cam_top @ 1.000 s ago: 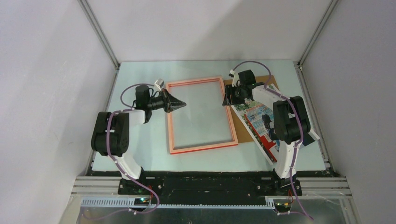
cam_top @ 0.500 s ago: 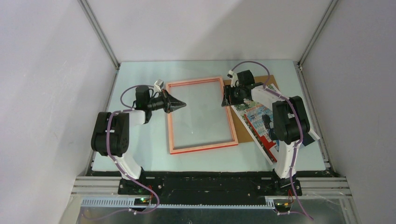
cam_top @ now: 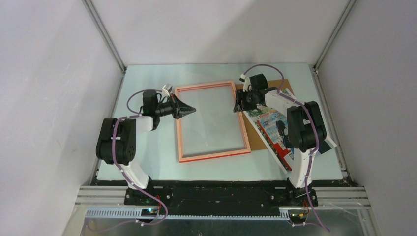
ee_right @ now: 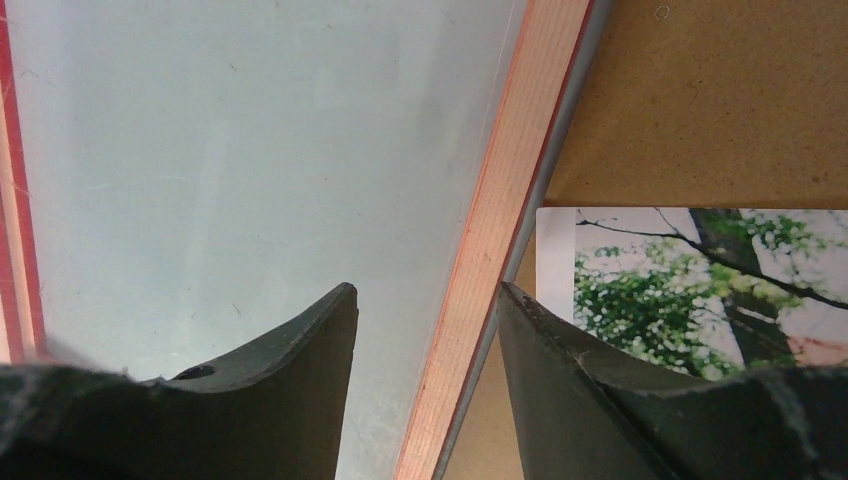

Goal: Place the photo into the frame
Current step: Place the photo frame item in the photo frame.

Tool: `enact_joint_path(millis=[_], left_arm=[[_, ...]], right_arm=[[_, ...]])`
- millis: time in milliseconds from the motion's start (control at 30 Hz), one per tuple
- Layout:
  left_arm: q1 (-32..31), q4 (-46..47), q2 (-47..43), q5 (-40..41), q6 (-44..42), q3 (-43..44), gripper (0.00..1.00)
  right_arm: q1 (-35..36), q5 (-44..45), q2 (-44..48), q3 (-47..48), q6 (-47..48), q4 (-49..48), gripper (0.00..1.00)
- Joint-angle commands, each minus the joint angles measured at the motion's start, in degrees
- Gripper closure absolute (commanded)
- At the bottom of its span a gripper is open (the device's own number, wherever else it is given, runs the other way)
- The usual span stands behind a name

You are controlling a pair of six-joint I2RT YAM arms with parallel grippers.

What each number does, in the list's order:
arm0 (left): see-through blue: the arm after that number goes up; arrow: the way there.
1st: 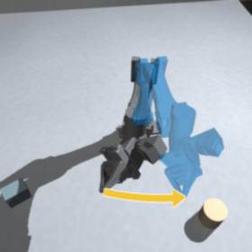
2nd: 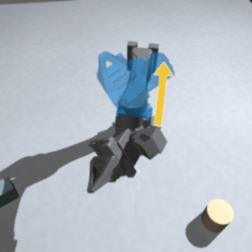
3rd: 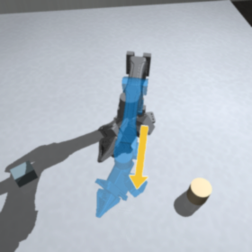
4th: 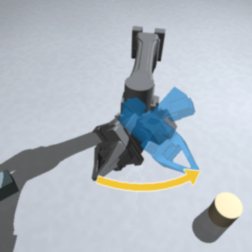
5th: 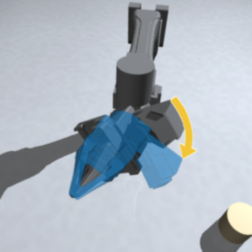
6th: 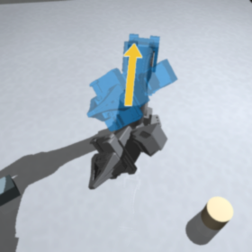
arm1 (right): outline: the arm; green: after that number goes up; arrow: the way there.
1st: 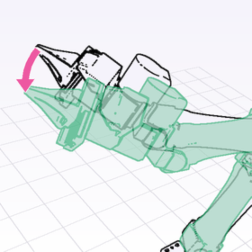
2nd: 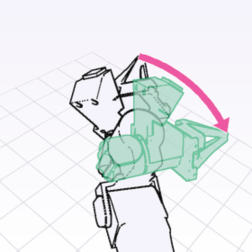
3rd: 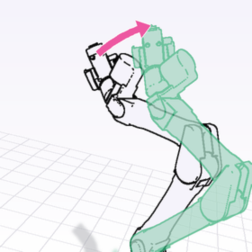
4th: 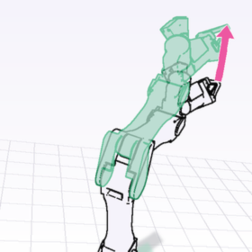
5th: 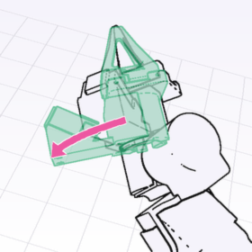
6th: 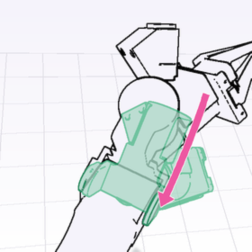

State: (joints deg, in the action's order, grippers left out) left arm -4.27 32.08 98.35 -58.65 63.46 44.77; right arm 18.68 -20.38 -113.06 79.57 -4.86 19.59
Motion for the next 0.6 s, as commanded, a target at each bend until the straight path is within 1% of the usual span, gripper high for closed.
enact_joint_path(millis=[0,567], left_arm=[[0.0,3.4,-2.0,-0.9,1.1,0.0,1.00],[0.0,3.8,-0.9,-1.1,-0.4,0.7,1.00]], right_arm=[[0.4,0.6,-0.6,0.9,0.8,-0.8,0.42],[0.4,0.3,-0.7,1.2,0.7,-0.4,0.42]])
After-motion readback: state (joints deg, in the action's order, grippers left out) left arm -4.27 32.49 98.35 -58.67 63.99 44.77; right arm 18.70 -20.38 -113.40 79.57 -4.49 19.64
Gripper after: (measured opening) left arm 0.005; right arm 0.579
